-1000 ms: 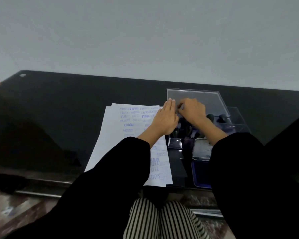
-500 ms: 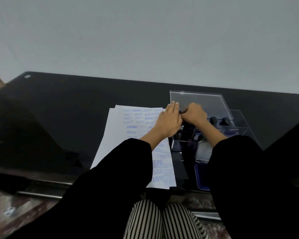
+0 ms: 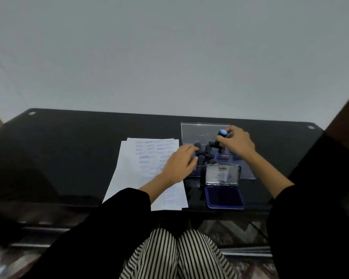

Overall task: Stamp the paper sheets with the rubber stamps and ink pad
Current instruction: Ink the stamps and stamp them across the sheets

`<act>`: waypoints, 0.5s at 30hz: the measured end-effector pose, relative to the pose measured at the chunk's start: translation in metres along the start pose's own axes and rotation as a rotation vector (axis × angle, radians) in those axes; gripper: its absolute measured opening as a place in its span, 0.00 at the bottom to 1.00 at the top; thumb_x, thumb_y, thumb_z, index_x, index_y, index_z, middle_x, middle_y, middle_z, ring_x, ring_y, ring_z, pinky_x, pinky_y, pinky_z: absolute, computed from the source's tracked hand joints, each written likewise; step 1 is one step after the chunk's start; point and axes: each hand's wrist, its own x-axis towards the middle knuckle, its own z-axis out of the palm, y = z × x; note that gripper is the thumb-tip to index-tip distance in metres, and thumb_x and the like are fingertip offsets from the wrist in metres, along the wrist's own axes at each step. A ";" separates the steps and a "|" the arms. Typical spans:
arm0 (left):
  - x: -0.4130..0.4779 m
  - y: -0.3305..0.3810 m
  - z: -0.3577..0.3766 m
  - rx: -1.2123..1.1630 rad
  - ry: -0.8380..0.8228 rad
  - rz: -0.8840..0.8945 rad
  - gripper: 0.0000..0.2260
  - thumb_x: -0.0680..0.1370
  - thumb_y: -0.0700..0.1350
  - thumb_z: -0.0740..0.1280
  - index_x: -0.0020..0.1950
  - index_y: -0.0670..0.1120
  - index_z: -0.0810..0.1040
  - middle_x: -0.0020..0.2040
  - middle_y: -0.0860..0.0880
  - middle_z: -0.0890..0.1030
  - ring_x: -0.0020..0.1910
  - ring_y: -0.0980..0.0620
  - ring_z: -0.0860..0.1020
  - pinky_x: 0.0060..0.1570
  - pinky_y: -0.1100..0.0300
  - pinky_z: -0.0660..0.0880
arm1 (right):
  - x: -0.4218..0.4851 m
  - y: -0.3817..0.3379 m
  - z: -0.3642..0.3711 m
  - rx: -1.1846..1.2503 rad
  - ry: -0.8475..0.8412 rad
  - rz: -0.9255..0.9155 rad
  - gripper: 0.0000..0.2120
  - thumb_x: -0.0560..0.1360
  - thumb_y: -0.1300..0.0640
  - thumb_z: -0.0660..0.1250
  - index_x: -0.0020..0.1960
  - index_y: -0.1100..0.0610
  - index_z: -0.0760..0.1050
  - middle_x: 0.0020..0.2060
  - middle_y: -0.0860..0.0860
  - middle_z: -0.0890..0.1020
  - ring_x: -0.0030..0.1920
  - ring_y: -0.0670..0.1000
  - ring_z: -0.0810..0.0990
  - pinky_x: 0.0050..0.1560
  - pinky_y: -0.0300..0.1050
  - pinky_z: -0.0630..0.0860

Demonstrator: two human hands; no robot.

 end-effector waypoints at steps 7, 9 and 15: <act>-0.038 0.028 0.007 -0.023 -0.049 -0.001 0.16 0.81 0.47 0.58 0.66 0.42 0.70 0.61 0.46 0.73 0.61 0.49 0.70 0.58 0.60 0.67 | -0.052 0.011 -0.017 -0.022 0.002 -0.011 0.12 0.72 0.47 0.67 0.49 0.53 0.71 0.43 0.50 0.78 0.44 0.52 0.75 0.42 0.43 0.68; -0.048 0.034 0.012 -0.032 -0.073 -0.031 0.17 0.81 0.48 0.58 0.67 0.42 0.70 0.63 0.46 0.73 0.63 0.49 0.70 0.61 0.59 0.67 | -0.065 0.017 -0.017 -0.040 -0.003 -0.006 0.12 0.71 0.47 0.67 0.48 0.53 0.70 0.43 0.51 0.79 0.45 0.53 0.76 0.43 0.44 0.69; -0.068 0.045 0.031 -0.044 -0.208 -0.189 0.28 0.78 0.55 0.62 0.73 0.41 0.62 0.69 0.45 0.67 0.69 0.49 0.65 0.67 0.59 0.62 | -0.098 0.042 -0.011 -0.154 -0.093 0.026 0.12 0.71 0.48 0.67 0.48 0.54 0.69 0.42 0.52 0.78 0.44 0.54 0.75 0.41 0.44 0.68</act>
